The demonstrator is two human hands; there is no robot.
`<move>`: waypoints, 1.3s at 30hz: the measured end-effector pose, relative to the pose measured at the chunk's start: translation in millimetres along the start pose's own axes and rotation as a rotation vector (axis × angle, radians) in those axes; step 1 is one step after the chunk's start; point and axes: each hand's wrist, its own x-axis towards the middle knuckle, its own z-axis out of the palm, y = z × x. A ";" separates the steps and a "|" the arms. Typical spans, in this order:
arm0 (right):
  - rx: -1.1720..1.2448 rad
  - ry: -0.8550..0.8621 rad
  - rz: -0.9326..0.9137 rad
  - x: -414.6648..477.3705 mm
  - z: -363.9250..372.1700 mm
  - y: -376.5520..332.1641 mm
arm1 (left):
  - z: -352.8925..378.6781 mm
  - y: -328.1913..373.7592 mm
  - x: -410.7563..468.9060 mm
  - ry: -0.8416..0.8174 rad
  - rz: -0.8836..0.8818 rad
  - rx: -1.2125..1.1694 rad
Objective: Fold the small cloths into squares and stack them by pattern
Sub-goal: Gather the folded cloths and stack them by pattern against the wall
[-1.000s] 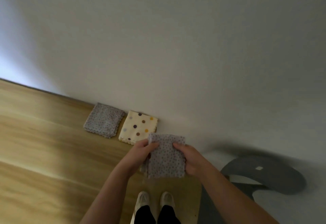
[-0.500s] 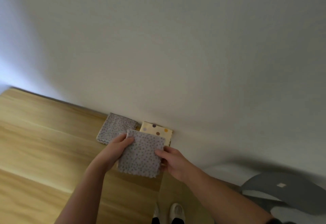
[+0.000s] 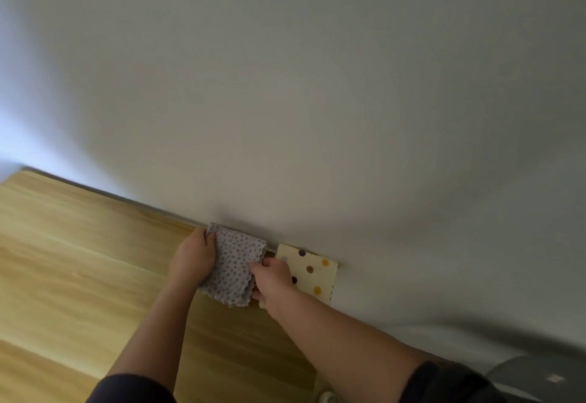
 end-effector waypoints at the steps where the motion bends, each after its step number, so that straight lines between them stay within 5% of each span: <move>1: -0.034 0.026 0.000 1.9 3.5 -2.8 | 2.3 0.2 2.7 0.006 -0.002 0.001; 12: -0.400 0.190 0.007 25.9 17.9 -25.0 | 29.2 0.6 22.9 0.081 -0.048 0.074; 19: -0.548 0.235 0.047 28.3 22.8 -37.0 | 37.8 -5.5 21.7 0.273 -0.022 0.030; 22: -0.577 0.202 -0.022 21.8 21.9 -34.9 | 34.6 -11.7 17.3 0.366 0.141 0.088; 25: -0.664 0.212 -0.289 5.7 18.8 -21.8 | 27.8 -25.4 7.0 0.432 0.366 0.176; 30: -1.172 0.185 -0.750 -1.1 12.1 2.1 | 21.1 -53.1 3.3 0.223 0.629 0.324; 34: -1.421 0.094 -0.642 14.0 17.9 3.7 | 29.2 -53.8 5.1 0.041 0.530 0.369; 39: -1.497 0.066 -0.566 29.9 22.8 6.6 | 37.3 -58.7 9.7 0.029 0.522 0.427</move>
